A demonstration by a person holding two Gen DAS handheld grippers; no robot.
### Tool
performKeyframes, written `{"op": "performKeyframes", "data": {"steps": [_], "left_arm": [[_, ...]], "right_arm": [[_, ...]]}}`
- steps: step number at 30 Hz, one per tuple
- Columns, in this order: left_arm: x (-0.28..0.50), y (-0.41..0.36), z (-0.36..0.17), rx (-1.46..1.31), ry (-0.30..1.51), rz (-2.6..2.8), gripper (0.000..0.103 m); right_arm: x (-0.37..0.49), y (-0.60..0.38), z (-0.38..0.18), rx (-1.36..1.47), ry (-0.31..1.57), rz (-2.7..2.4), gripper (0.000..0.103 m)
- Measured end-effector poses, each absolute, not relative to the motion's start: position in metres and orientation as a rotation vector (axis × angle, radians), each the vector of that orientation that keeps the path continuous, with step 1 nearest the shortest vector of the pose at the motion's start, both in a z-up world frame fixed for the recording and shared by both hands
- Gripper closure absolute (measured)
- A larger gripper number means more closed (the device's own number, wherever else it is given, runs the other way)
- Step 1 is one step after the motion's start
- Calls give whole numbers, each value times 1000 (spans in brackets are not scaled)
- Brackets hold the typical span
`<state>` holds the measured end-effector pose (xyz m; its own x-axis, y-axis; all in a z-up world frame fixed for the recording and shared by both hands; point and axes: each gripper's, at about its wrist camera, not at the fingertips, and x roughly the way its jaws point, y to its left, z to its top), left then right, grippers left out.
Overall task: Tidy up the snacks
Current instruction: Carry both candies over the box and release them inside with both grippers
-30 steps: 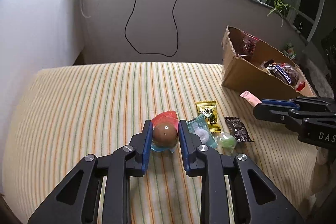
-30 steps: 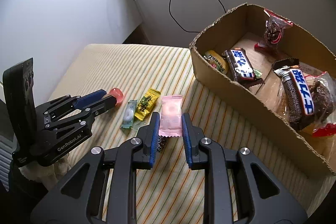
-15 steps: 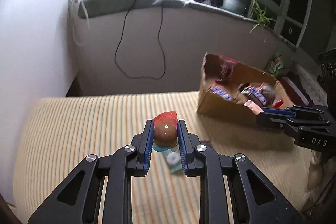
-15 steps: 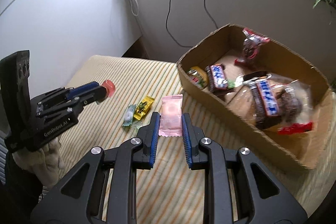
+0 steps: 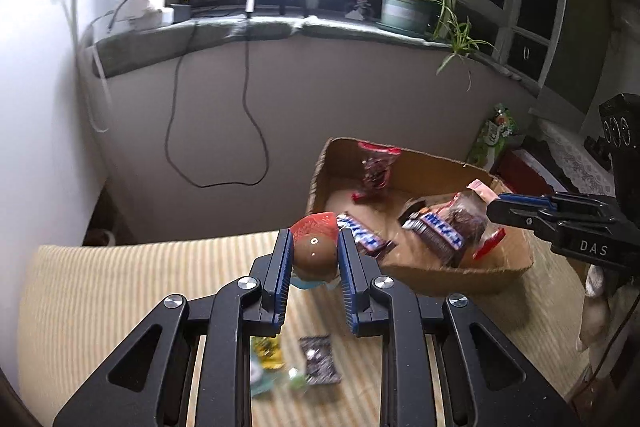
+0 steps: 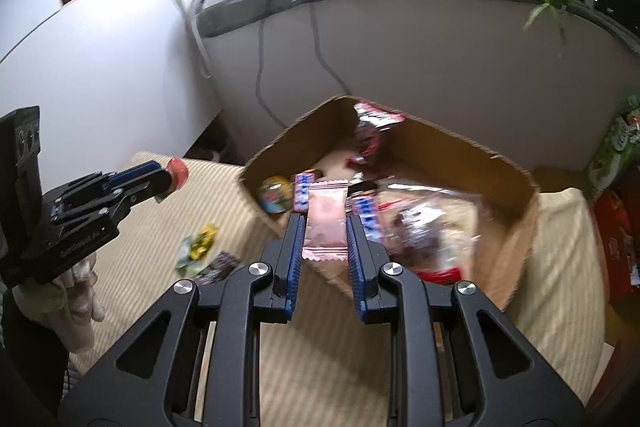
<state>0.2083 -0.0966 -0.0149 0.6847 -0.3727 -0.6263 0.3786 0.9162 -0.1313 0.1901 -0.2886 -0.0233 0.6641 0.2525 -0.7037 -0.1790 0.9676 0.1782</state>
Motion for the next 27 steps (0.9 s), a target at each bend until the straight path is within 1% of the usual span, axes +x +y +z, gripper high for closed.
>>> {"op": "performKeyframes", "data": {"steps": [16, 27], "left_arm": [[250, -168, -27, 63, 744, -484, 82], [260, -191, -34, 89, 760, -504, 82]], "right_arm": [[233, -374, -51, 140, 841, 108, 81], [244, -392, -61, 155, 852, 96, 81]]}}
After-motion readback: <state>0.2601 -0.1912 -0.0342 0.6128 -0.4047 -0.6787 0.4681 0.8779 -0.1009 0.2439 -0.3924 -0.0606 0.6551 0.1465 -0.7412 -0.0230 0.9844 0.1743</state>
